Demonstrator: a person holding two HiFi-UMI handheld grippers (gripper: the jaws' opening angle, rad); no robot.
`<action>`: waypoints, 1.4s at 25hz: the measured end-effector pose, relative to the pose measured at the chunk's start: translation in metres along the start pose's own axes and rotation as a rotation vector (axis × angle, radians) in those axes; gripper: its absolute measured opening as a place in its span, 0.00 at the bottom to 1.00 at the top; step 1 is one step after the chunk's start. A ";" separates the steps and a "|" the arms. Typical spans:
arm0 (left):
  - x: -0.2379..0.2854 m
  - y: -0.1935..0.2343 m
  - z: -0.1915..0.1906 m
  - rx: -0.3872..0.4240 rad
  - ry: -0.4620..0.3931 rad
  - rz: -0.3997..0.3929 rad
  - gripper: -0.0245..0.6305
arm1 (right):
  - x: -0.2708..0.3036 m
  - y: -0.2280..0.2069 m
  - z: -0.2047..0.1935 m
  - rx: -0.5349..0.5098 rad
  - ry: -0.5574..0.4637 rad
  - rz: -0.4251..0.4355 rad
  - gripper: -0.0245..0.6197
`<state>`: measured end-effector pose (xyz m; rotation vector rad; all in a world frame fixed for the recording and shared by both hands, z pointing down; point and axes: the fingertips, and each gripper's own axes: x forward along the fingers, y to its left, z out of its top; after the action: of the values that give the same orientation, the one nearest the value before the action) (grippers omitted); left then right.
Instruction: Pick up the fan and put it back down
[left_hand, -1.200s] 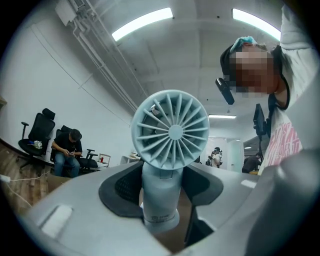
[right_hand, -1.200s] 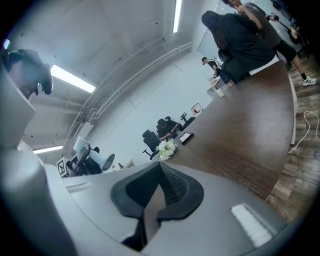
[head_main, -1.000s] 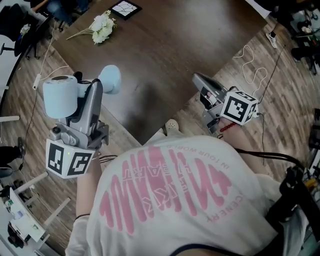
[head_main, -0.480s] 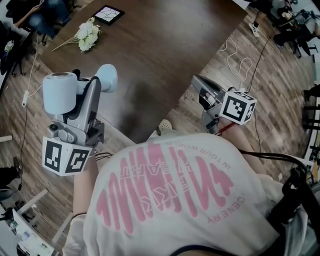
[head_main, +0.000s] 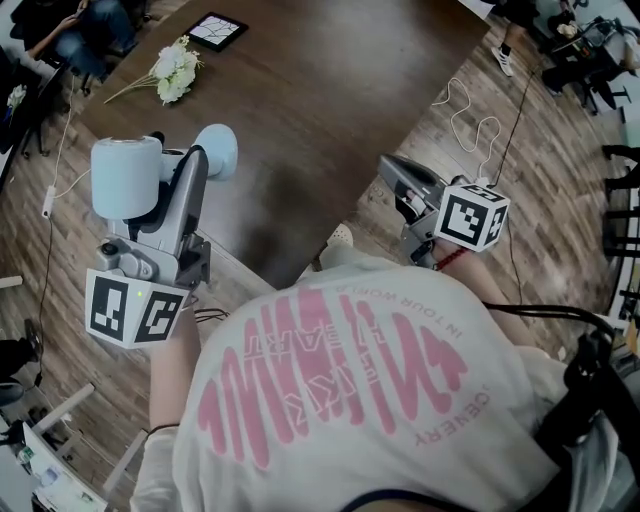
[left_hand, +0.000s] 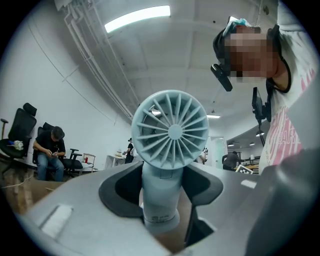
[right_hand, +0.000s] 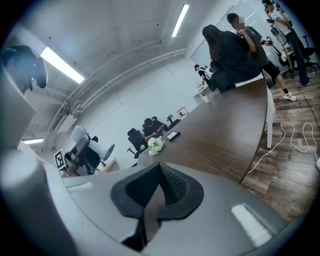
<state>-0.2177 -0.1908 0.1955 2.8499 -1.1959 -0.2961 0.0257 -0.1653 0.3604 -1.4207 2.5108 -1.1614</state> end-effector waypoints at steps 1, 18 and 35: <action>0.000 0.001 0.001 -0.003 -0.003 0.001 0.41 | 0.003 0.002 0.000 -0.010 0.005 0.007 0.05; 0.026 0.003 -0.002 -0.036 -0.043 0.153 0.41 | 0.051 -0.016 0.033 -0.072 0.143 0.163 0.05; 0.113 0.056 -0.056 -0.095 0.023 0.380 0.41 | 0.136 -0.094 0.091 -0.051 0.272 0.311 0.05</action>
<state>-0.1690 -0.3125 0.2383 2.4702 -1.6302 -0.2913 0.0476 -0.3494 0.3959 -0.8822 2.8256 -1.3089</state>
